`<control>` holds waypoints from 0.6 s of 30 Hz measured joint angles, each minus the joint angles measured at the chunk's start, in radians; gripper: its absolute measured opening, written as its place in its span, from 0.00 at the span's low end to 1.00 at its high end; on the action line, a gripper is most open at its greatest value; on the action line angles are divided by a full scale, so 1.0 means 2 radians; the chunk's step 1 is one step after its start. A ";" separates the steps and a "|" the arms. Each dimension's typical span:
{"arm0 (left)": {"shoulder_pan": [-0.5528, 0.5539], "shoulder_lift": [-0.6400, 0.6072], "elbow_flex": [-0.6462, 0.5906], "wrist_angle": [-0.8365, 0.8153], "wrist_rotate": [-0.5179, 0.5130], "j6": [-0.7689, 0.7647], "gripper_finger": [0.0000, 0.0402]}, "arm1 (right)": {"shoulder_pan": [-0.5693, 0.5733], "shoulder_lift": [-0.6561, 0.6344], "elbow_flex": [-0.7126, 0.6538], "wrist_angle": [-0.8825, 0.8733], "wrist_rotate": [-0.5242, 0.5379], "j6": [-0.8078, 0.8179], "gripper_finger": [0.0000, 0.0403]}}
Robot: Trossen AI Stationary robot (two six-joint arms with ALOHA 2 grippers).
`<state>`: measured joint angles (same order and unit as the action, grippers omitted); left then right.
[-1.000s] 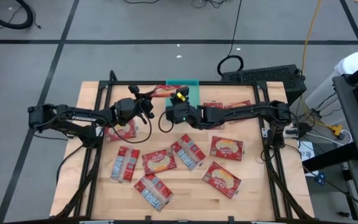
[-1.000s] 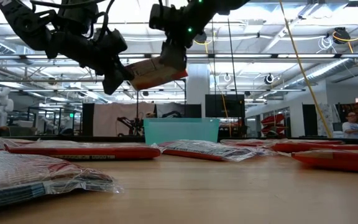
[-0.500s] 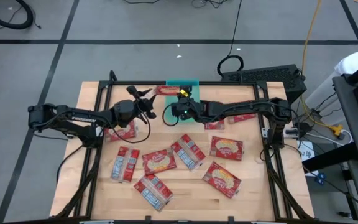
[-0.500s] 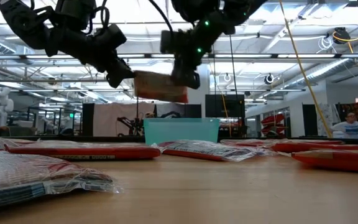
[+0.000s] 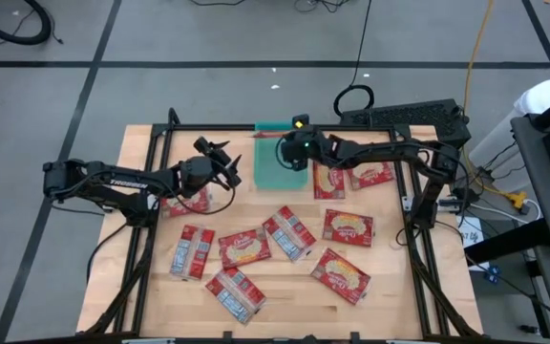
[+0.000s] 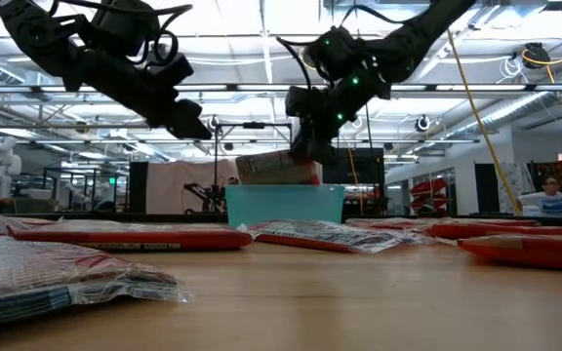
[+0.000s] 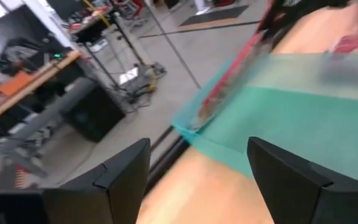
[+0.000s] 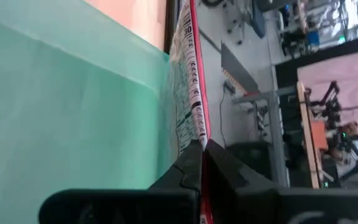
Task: Sort popcorn bags into baskets
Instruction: Put the red popcorn bag into the blue bin
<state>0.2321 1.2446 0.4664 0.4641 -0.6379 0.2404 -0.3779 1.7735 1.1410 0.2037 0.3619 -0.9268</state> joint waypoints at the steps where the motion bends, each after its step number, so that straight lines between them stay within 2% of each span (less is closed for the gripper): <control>1: 0.000 0.000 0.000 0.000 0.008 -0.008 0.67 | -0.004 0.000 -0.004 0.010 -0.003 -0.005 0.00; 7: 0.000 0.000 0.000 0.000 0.031 -0.039 0.60 | -0.030 0.000 -0.011 0.028 -0.063 -0.014 0.00; 18: 0.007 0.000 0.000 0.001 0.088 -0.060 0.52 | -0.044 0.000 -0.011 0.023 -0.079 -0.001 0.01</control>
<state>0.2466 1.2446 0.4664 0.4670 -0.4626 0.1204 -0.4654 1.7732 1.1187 0.2498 0.2045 -0.9283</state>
